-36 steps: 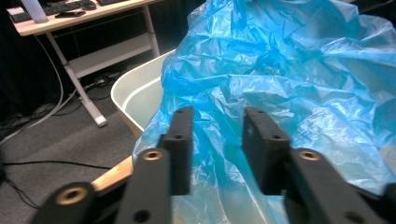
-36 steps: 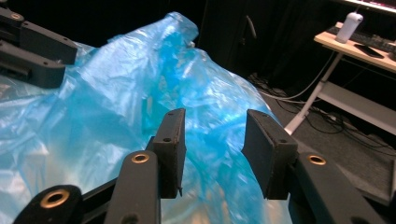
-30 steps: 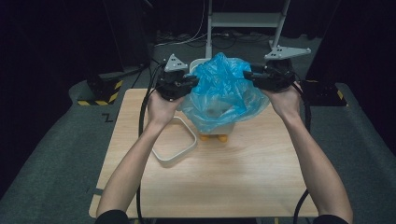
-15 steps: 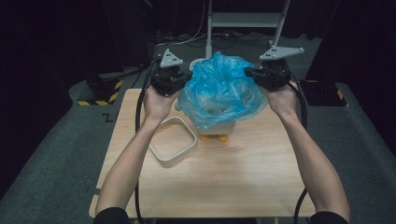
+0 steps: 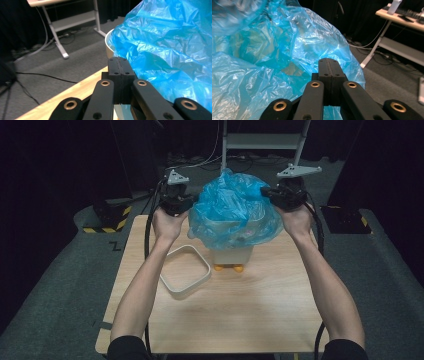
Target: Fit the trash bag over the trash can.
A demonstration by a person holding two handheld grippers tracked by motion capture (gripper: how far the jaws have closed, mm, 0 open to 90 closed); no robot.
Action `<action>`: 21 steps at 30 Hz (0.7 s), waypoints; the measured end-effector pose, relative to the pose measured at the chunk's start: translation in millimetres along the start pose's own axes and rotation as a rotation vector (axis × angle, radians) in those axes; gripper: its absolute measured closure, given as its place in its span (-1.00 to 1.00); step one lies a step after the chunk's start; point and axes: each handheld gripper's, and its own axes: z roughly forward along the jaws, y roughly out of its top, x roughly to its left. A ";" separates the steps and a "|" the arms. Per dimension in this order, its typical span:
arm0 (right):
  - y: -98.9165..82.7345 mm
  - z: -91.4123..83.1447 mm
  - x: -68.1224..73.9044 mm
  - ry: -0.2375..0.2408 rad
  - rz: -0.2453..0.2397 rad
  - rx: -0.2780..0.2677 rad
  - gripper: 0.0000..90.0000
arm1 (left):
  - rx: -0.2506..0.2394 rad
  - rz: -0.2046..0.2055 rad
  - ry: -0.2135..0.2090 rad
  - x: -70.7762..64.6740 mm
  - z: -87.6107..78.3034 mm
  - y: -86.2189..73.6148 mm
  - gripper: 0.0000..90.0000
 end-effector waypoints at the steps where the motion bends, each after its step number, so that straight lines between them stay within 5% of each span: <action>1: -1.2 1.5 -0.3 0.005 0.010 0.002 1.00 | -0.009 0.000 -0.001 -0.3 -1.5 -0.8 0.94; 7: -2.4 -2.6 4.0 0.017 0.005 -0.010 1.00 | -0.078 0.048 0.031 -13.9 -27.9 -0.9 0.45; 12: -1.4 -7.6 7.7 0.034 0.007 -0.020 0.99 | -0.109 0.036 -0.047 -27.2 -41.9 2.8 0.10; 16: -1.1 -11.1 11.8 0.040 -0.003 -0.023 0.93 | -0.077 0.023 -0.111 -36.4 -40.0 6.9 -0.07; 21: 0.1 -17.7 13.9 0.044 -0.008 -0.030 0.79 | -0.036 0.077 -0.093 -49.5 -32.2 7.8 -0.03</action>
